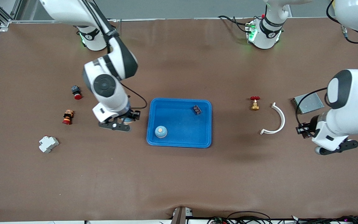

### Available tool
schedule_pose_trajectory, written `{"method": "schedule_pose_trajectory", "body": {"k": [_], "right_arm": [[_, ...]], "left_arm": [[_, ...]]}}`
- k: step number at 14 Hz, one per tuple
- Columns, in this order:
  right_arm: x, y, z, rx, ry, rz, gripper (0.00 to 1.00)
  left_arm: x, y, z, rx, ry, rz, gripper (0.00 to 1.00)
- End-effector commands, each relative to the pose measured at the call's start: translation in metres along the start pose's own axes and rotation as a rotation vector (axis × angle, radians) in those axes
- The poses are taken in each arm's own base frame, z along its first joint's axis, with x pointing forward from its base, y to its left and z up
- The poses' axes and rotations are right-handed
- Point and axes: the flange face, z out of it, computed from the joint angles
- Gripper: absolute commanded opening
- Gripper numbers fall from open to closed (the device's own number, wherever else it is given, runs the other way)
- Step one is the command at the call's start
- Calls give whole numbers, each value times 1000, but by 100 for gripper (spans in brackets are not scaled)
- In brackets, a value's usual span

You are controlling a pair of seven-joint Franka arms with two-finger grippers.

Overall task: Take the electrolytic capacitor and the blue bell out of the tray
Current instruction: 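Carry the bell beside the red buttons while the left gripper carries the capacitor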

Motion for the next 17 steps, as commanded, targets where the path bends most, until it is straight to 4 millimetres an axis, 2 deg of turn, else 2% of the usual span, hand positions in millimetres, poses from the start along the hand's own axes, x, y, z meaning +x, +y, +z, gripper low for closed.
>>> {"method": "schedule_pose_trajectory", "body": {"k": [1,3,7,9,11,13,17], "right_arm": [[-15,57,-9,37,-4,-86,0],[-19,90,-1,45,12,-111,0],[-37,139,23,56,52,-175,0],[-39,162,32,56,56,-197,0],[-44,174,43,56,62,-206,0],[-51,186,61,59,95,-223,0],[-58,212,90,61,159,-237,0]], "left_arm": [[9,-12,19,24,37,92,3],[17,-7,48,20,48,107,0],[28,-8,85,16,35,105,0],[31,-11,99,14,22,101,0],[37,-14,120,15,21,99,0],[42,-15,143,63,15,128,0],[37,-26,180,104,-1,158,0]]}}
